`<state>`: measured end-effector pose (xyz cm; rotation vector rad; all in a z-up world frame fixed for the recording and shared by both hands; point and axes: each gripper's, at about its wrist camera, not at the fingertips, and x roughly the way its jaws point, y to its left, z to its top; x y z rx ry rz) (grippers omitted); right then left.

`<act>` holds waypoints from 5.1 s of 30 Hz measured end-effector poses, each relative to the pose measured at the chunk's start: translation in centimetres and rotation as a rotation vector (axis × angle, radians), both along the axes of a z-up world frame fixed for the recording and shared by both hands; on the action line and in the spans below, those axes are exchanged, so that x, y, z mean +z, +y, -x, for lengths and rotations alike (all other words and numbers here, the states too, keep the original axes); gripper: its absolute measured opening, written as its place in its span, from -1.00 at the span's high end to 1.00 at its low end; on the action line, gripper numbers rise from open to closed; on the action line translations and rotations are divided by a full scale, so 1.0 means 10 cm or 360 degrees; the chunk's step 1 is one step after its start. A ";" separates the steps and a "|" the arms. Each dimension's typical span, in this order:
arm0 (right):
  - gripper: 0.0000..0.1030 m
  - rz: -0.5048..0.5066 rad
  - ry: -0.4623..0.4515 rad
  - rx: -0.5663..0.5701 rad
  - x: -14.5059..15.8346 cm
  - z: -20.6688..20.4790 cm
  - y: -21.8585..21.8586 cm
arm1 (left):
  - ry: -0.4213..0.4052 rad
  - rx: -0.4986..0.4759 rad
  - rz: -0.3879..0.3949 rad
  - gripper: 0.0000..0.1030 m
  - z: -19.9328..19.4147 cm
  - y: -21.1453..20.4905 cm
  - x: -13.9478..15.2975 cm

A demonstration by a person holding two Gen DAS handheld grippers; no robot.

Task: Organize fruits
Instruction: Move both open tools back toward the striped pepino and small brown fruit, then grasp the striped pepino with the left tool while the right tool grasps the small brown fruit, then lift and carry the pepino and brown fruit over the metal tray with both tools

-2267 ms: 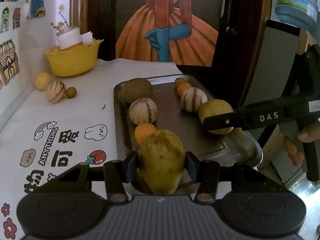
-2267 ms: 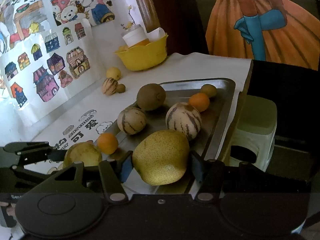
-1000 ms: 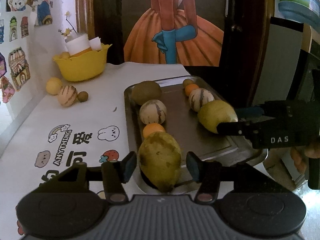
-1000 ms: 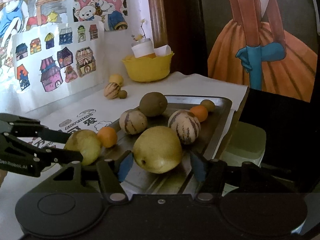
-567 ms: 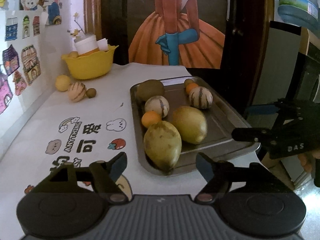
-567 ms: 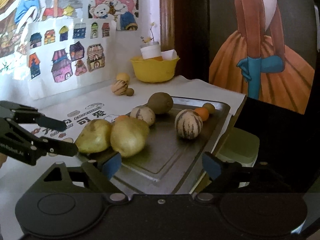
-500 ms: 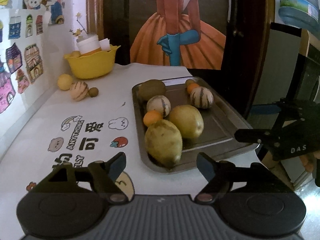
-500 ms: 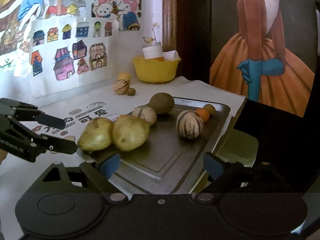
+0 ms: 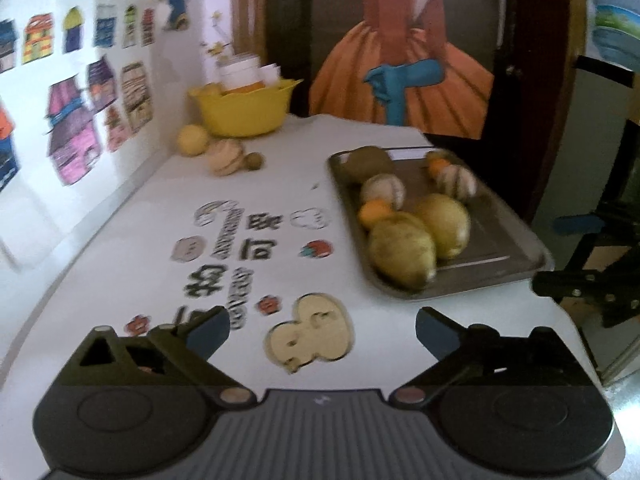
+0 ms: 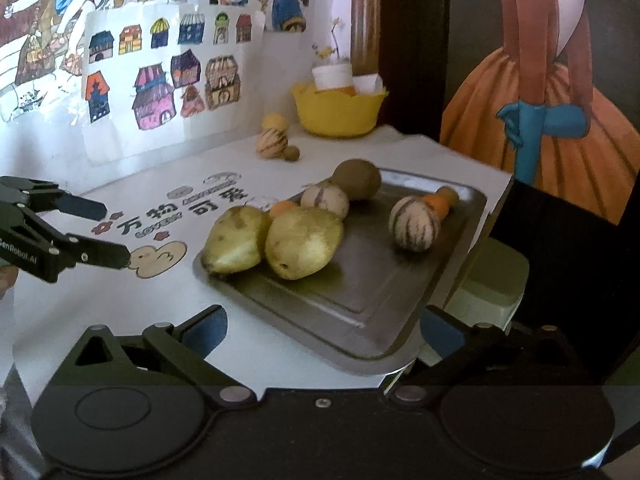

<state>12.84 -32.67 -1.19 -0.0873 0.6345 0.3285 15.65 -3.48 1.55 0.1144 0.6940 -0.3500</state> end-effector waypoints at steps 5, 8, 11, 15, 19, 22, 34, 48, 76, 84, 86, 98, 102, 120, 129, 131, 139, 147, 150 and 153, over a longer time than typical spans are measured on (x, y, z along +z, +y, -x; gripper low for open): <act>-0.99 -0.0008 0.0114 0.0034 0.08 -0.03 0.12 | 0.0064 0.0133 -0.0055 -0.98 -0.06 0.17 0.06; -0.99 -0.0003 0.0183 0.0096 0.18 -0.07 0.23 | 0.0068 0.0181 -0.0109 -0.98 -0.09 0.23 0.14; -0.99 0.0002 0.0211 0.0188 0.34 -0.14 0.34 | 0.0042 0.0213 -0.0153 -0.98 -0.15 0.30 0.25; -0.99 0.0082 0.0167 0.0323 0.60 -0.28 0.45 | -0.0025 0.0211 -0.0231 -0.99 -0.27 0.37 0.40; -0.99 0.0242 0.0095 0.0445 0.82 -0.51 0.53 | -0.0079 0.0184 -0.0321 -0.99 -0.45 0.42 0.50; -0.99 0.0251 0.0087 0.0508 0.97 -0.80 0.54 | -0.0146 0.0156 -0.0356 -0.99 -0.65 0.45 0.57; -0.98 0.0557 -0.0137 0.0842 0.80 -2.18 0.88 | -0.0272 0.0102 -0.0389 -0.99 -1.83 0.36 0.30; -0.51 0.0559 -0.0025 0.0990 0.13 -3.36 1.17 | -0.0169 0.0046 -0.0024 -0.85 -2.72 0.44 -0.12; -0.04 0.0454 0.0091 0.1072 -0.30 -3.81 1.48 | 0.0086 0.0056 0.0558 -0.48 -3.37 0.63 -0.45; 0.13 0.0446 0.0094 0.1064 -0.28 -3.88 1.53 | 0.0119 0.0030 0.0600 -0.19 -3.40 0.60 -0.48; 0.15 0.0448 0.0092 0.1069 -0.27 -3.89 1.54 | 0.0130 0.0025 0.0619 -0.12 -3.41 0.60 -0.48; 0.44 0.0446 0.0093 0.1096 -0.22 -3.89 1.59 | 0.0146 0.0044 0.0675 -0.08 -3.41 0.62 -0.51; 0.45 0.0451 0.0094 0.1096 -0.22 -3.86 1.60 | 0.0130 0.0053 0.0660 -0.07 -3.38 0.61 -0.50; 0.45 0.0473 0.0119 0.1019 -0.38 -3.58 1.33 | 0.0032 0.0077 0.0389 -0.09 -3.41 0.40 -0.40; 0.45 0.0464 0.0112 0.1005 -0.49 -3.51 1.37 | 0.0017 0.0089 0.0278 -0.10 -3.51 0.26 -0.41; 0.45 0.0461 0.0108 0.0999 -0.51 -3.49 1.36 | 0.0020 0.0095 0.0286 -0.10 -3.54 0.26 -0.42; 0.45 0.0407 0.0089 0.0951 -0.55 -3.42 1.33 | 0.0031 0.0170 0.0362 -0.08 -3.45 0.34 -0.42; 0.45 0.0354 0.0035 0.0924 -0.43 -3.27 1.27 | -0.0001 0.0160 0.0364 -0.08 -3.15 0.39 -0.37; 0.45 0.0337 0.0016 0.0907 -0.36 -3.16 1.23 | -0.0015 0.0157 0.0389 -0.08 -3.03 0.39 -0.32; 0.45 0.0307 -0.0006 0.0890 -0.27 -3.02 1.17 | -0.0016 0.0134 0.0407 -0.08 -2.92 0.36 -0.25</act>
